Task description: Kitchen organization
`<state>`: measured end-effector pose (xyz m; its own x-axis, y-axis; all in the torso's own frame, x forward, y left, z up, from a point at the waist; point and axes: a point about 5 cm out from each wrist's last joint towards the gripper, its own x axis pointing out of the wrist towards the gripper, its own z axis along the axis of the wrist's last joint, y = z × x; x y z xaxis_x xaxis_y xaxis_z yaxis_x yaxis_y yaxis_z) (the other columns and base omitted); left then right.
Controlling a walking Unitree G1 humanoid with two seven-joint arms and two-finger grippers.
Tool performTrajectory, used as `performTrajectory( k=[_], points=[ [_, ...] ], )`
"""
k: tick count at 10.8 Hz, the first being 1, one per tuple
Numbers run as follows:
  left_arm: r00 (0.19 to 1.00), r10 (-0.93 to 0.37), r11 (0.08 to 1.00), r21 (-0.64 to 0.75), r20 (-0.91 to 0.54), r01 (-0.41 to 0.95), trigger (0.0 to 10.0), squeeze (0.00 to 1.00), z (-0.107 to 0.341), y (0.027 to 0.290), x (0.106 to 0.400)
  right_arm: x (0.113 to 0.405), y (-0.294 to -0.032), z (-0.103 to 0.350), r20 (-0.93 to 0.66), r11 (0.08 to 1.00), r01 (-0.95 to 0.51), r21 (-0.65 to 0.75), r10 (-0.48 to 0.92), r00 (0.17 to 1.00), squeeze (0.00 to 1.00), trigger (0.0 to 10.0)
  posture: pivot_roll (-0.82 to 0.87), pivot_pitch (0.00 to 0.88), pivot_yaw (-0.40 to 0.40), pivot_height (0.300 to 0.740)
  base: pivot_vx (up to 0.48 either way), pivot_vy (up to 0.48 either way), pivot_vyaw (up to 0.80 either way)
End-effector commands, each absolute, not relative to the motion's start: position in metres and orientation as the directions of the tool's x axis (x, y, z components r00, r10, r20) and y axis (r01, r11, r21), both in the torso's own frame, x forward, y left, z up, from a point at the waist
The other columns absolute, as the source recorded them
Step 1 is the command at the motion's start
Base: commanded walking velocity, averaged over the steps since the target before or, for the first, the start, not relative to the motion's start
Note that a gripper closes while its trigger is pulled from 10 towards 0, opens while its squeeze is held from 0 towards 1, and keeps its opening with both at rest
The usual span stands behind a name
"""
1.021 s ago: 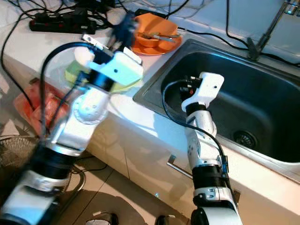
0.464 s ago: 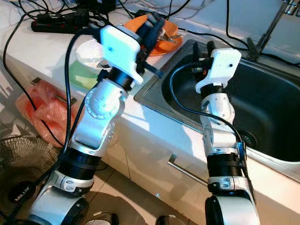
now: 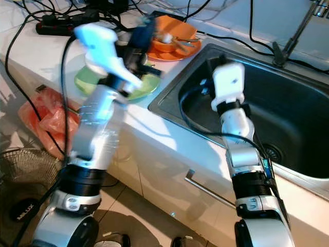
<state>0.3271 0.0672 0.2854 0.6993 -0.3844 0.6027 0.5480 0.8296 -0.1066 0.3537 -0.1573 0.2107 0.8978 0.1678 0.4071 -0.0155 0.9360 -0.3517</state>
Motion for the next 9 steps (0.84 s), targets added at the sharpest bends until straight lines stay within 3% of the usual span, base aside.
performTrajectory(
  k=[1,5,6,7,8,9],
  points=[
    [0.685,-0.394,0.788,-0.158,0.613,0.595,10.0,0.0,0.287,0.07,0.324,0.354,-0.162,0.212,0.416,0.912,0.021,-0.409,0.166,0.894,0.0,10.0,0.05,0.09,-0.038,0.74,0.0,0.0,0.0],
    [0.616,-0.501,0.674,-0.172,0.608,0.718,10.0,0.0,0.287,0.06,0.315,0.354,-0.147,0.212,0.426,0.875,0.027,-0.483,0.207,0.881,0.0,10.0,0.05,0.073,-0.031,0.74,0.0,0.0,0.0],
    [0.604,-0.517,0.659,-0.169,0.607,0.733,10.0,0.0,0.288,0.057,0.314,0.353,-0.145,0.211,0.424,0.879,0.018,-0.477,0.212,0.881,0.24,10.0,0.05,0.073,-0.024,0.74,0.0,0.0,0.0],
    [0.595,-0.529,0.646,-0.168,0.605,0.745,10.0,0.0,0.288,0.055,0.313,0.353,-0.144,0.209,0.424,0.892,0.013,-0.452,0.202,0.883,0.24,10.0,0.05,0.073,-0.024,0.74,0.0,0.0,0.0],
    [0.582,-0.546,0.624,-0.171,0.603,0.762,10.0,0.0,0.288,0.052,0.311,0.352,-0.139,0.209,0.431,0.885,0.019,-0.465,0.208,0.878,0.86,10.0,0.04,0.083,-0.017,0.74,0.0,0.0,0.0],
    [0.578,-0.551,0.618,-0.171,0.602,0.767,10.0,0.0,0.288,0.052,0.31,0.352,-0.138,0.209,0.431,0.886,0.016,-0.464,0.21,0.878,0.0,10.0,0.04,0.083,-0.017,0.74,0.0,0.0,0.0]
  ],
)
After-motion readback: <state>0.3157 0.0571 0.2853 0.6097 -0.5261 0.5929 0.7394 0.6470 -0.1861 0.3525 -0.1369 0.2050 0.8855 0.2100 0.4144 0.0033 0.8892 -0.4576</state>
